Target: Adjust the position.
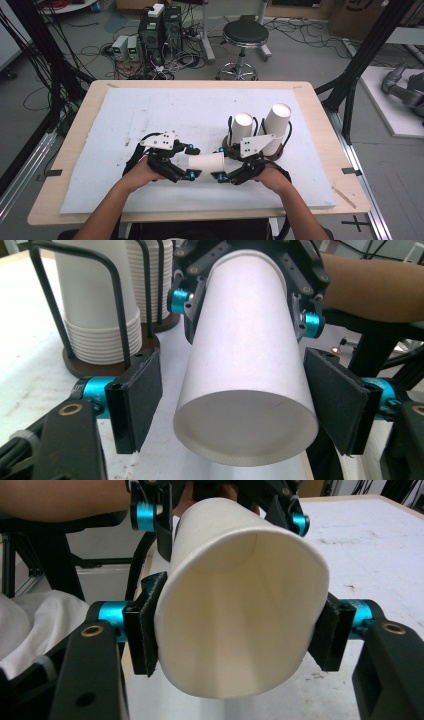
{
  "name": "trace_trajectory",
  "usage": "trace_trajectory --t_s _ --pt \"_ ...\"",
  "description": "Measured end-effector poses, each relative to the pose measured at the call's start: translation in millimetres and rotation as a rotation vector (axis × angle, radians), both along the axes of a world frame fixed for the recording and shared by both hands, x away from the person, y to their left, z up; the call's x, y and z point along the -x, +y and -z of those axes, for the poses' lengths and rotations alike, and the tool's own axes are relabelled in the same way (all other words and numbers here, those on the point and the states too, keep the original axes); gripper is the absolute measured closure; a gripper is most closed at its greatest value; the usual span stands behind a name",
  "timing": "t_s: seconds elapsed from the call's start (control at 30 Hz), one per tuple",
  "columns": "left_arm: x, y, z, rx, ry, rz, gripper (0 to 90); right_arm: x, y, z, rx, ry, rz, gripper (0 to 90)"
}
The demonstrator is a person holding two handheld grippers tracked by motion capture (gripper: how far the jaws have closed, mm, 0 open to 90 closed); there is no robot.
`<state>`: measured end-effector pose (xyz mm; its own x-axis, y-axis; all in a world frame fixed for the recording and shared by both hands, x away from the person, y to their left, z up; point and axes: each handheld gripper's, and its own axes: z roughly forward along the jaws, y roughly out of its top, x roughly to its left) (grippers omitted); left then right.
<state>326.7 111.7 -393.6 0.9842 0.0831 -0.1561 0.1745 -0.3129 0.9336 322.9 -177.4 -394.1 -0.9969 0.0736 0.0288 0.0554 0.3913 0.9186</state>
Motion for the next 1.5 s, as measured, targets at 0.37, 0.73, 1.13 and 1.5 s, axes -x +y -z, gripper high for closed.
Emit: trace_trajectory --t_s 0.37,0.73,1.13,1.5 --pt "2.1 -0.9 -0.1 0.020 -0.029 0.039 35.1 -0.5 0.3 -1.9 -0.047 0.051 0.025 20.4" --pt "1.8 -1.2 4.3 0.022 -0.045 0.041 36.1 -1.4 -5.5 -5.0 -0.096 0.042 0.017 33.3" --pt "3.4 -8.1 6.7 -0.035 -0.033 0.016 30.1 -0.5 -1.7 -4.0 -0.029 0.043 0.018 36.5" --pt "4.7 -8.4 6.1 -0.014 -0.055 0.047 36.2 -0.2 0.3 -6.4 -0.106 0.093 0.028 23.2"
